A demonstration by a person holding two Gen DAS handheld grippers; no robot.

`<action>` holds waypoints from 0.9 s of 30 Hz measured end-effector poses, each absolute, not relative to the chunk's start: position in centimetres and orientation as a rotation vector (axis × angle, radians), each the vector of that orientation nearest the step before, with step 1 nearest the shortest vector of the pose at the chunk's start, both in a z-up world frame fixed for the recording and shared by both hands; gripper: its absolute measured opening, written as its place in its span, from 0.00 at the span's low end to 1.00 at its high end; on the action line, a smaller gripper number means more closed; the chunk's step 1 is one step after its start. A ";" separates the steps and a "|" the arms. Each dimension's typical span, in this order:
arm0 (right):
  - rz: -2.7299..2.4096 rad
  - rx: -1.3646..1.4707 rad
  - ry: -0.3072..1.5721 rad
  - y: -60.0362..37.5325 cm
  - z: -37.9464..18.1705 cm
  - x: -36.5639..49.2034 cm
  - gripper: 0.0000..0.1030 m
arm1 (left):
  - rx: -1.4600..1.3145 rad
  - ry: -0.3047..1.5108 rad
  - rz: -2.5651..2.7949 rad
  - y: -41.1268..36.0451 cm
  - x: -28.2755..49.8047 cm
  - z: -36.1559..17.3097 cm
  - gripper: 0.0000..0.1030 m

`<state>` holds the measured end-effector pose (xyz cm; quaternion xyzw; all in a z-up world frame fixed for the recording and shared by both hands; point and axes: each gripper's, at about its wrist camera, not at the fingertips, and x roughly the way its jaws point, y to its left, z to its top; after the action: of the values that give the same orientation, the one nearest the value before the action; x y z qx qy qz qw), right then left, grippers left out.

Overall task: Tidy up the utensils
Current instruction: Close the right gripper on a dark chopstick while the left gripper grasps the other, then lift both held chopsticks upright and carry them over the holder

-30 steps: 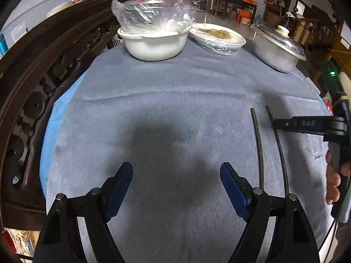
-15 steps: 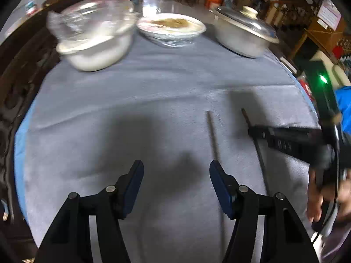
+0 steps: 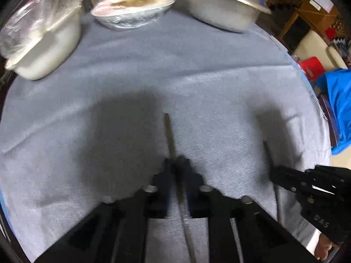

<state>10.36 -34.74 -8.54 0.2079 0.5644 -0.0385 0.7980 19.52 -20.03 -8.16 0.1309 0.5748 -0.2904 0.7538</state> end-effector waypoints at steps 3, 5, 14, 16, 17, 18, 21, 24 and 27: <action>-0.090 0.440 1.217 -34.7 -8.5 9.9 0.07 | 0.249 1.265 -0.624 -18.3 19.0 -8.0 0.05; -0.096 0.427 1.229 -34.3 -8.2 9.2 0.07 | 0.250 1.265 -0.610 -16.8 18.2 -7.8 0.05; -0.148 0.420 1.317 -33.8 -8.4 9.8 0.09 | 0.198 1.345 -0.576 -12.4 16.8 -7.6 0.08; -0.155 0.406 1.321 -33.5 -8.5 10.9 0.10 | 0.166 1.356 -0.578 -12.6 17.3 -7.6 0.17; -0.155 0.393 1.314 -33.3 -8.5 11.1 0.10 | 0.158 1.352 -0.579 -12.7 17.4 -7.5 0.19; -0.155 0.386 1.304 -33.1 -8.6 11.3 0.10 | 0.160 1.348 -0.576 -12.8 17.5 -7.4 0.19; -0.143 0.364 1.289 -32.7 -8.7 11.8 0.07 | 0.160 1.336 -0.568 -13.1 17.6 -7.4 0.19; -0.137 0.400 1.251 -33.2 -8.4 10.7 0.06 | 0.148 1.319 -0.556 -12.5 17.6 -7.6 0.05; -0.117 0.422 1.181 -33.5 -7.3 9.1 0.06 | 0.108 1.287 -0.519 -10.3 17.0 -7.1 0.05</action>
<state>9.08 -33.50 -7.26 0.1973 0.5523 -0.0545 0.8081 16.95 -10.27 -7.08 0.0497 0.5928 -0.2391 0.7674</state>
